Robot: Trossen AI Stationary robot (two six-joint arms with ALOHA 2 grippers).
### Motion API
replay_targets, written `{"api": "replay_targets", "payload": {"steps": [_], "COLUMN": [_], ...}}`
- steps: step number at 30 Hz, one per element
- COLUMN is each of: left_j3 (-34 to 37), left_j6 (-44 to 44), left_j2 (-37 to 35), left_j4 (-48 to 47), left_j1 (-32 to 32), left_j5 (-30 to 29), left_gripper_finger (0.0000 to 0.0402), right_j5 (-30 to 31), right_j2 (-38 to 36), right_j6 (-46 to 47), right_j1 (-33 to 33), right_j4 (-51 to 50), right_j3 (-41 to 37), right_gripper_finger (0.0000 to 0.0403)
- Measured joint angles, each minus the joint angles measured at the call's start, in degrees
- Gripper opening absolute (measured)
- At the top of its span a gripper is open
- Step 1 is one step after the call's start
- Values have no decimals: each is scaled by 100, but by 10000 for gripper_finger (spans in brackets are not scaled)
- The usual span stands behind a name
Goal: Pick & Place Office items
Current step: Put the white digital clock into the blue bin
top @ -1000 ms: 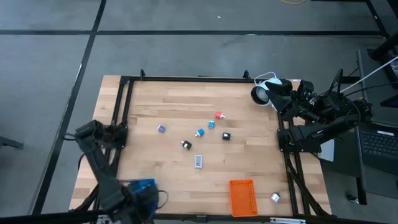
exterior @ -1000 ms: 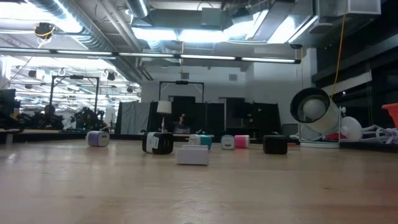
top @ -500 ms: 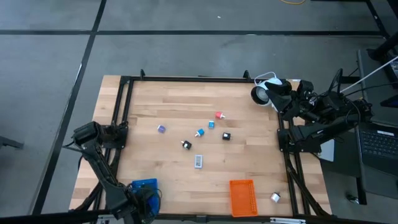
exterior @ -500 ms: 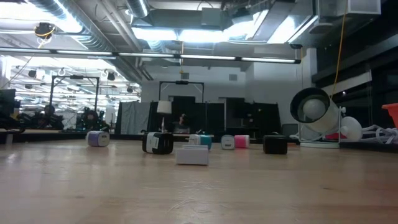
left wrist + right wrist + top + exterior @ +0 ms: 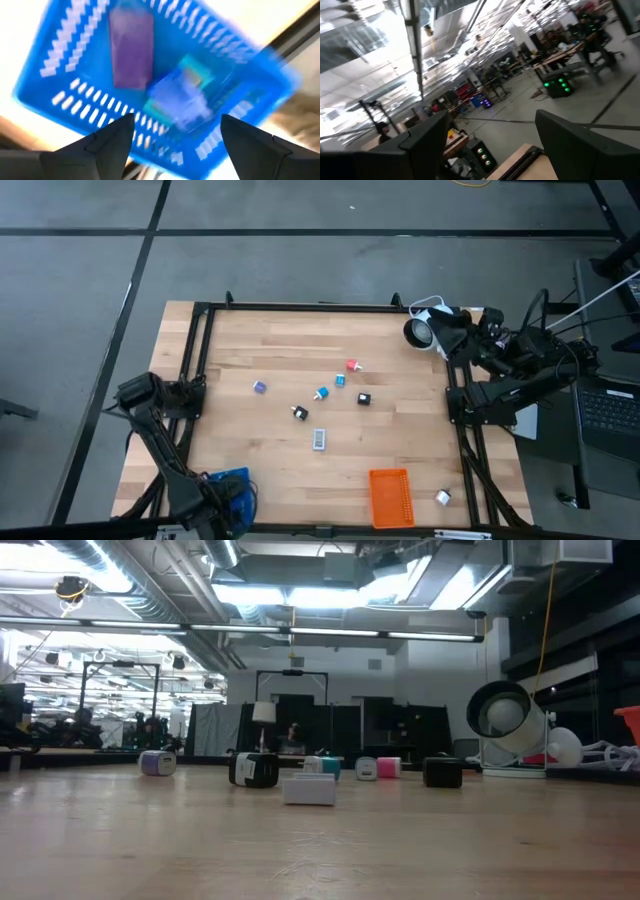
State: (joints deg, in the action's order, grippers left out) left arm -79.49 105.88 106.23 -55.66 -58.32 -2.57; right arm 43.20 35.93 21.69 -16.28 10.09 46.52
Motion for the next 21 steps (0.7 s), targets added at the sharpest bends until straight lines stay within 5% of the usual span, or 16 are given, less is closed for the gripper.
{"api": "replay_targets", "payload": {"steps": [8, 13, 21], "left_j3": [-334, -334, -334], "left_j6": [305, -723, -2219], "left_j2": [-1079, -1489, -1142], "left_j4": [-850, -937, -543], "left_j1": [774, 2014, 3858], "left_j5": [-2180, -2172, -1595], "left_gripper_finger": [284, 285, 285], "right_j5": [-57, -57, -57], "right_j2": [22, 47, 76], "right_j6": [20, 36, 170], "right_j1": [-1, -1, -1], "right_j4": [15, 11, -24], "right_j3": [0, 0, 0], "right_gripper_finger": [302, 302, 302]}}
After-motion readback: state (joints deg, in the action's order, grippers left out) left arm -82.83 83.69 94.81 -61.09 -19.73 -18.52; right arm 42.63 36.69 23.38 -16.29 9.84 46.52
